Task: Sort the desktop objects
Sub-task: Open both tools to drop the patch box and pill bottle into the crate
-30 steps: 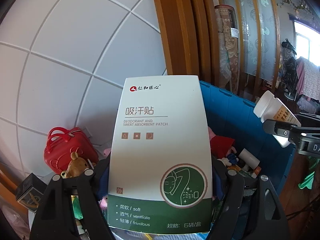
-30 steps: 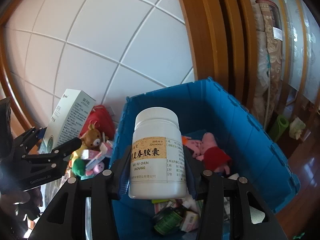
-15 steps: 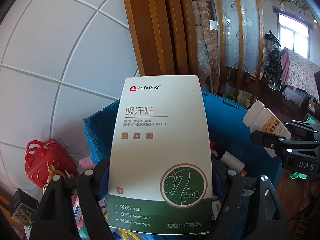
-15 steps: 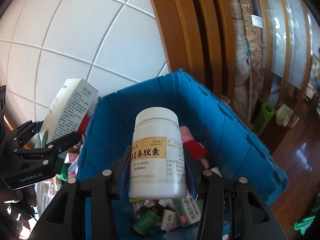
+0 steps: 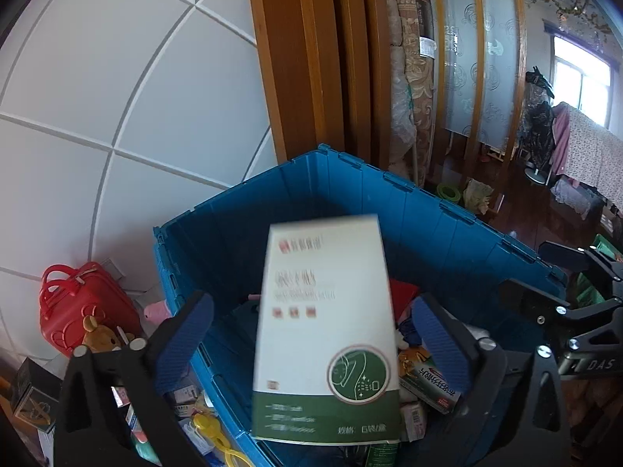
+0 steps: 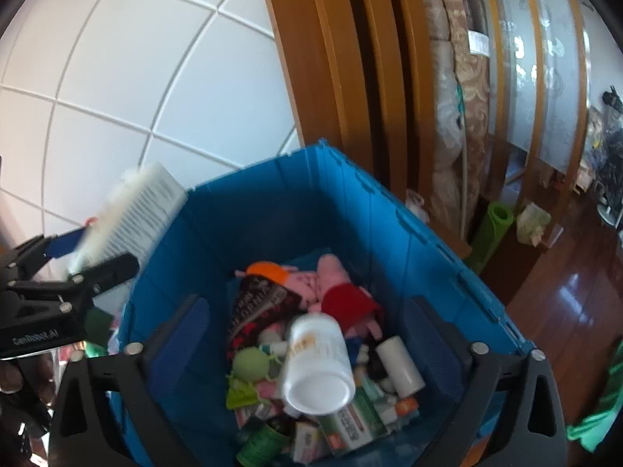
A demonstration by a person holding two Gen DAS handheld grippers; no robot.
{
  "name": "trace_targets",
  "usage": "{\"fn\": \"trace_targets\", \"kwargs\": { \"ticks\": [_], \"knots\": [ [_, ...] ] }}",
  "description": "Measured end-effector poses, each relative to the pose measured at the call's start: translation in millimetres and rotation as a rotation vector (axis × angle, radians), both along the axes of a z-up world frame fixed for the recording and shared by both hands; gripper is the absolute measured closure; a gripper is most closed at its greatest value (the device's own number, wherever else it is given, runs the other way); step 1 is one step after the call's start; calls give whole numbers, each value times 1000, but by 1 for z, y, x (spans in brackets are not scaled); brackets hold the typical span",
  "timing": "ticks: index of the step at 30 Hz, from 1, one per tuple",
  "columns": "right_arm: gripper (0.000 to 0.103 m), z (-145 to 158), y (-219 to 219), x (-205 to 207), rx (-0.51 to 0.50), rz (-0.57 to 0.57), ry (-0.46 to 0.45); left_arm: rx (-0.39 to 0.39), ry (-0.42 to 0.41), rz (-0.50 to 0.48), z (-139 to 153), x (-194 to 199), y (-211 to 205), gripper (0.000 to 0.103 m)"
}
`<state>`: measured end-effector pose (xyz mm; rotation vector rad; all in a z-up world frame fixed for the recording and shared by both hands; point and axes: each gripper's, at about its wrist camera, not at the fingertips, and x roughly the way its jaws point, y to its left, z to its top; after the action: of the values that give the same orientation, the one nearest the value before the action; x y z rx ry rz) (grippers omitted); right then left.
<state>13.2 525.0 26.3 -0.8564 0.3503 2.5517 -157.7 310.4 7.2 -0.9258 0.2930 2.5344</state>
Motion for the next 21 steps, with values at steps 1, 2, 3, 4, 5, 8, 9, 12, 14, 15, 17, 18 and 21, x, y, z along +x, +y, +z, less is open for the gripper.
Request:
{"fn": "trace_targets", "kwargs": {
  "ticks": [1,2,3,4,5,8,9,12,14,15,17,18,21],
  "knots": [
    [1,1,-1,-1,0,5,1,0,-3,1,-1,1,-2,0],
    [1,2,-1,-1,-3,7,3,-1,-4,5,-2,2,-4,0],
    [1,3,-2,-1,-3,9,6,-2,-4,10,-3,3,-6,0],
    [1,4,-3,0,-4,13,7,-2,-6,13,-4,4,-8,0],
    [1,4,-4,0,-5,18,8,-2,-7,16,-5,6,-11,0],
    [0,7,-10,0,-8,30,11,-2,-13,41,-4,8,-21,0],
    [0,8,-14,-1,-4,36,11,0,-13,50,-4,10,-26,0],
    [0,12,-29,-3,20,49,8,7,-8,75,-1,16,-40,0],
    [0,14,-39,-6,29,58,5,14,-2,98,-1,20,-52,0],
    [0,15,-45,-7,30,62,5,15,-3,108,0,21,-57,0],
    [0,17,-57,-11,30,75,-1,25,-14,128,-1,25,-70,0],
    [0,17,-65,-14,30,86,-7,27,-21,147,-2,27,-78,0],
    [0,17,-87,-20,28,119,-21,36,-35,186,-2,34,-101,0]
  ]
}}
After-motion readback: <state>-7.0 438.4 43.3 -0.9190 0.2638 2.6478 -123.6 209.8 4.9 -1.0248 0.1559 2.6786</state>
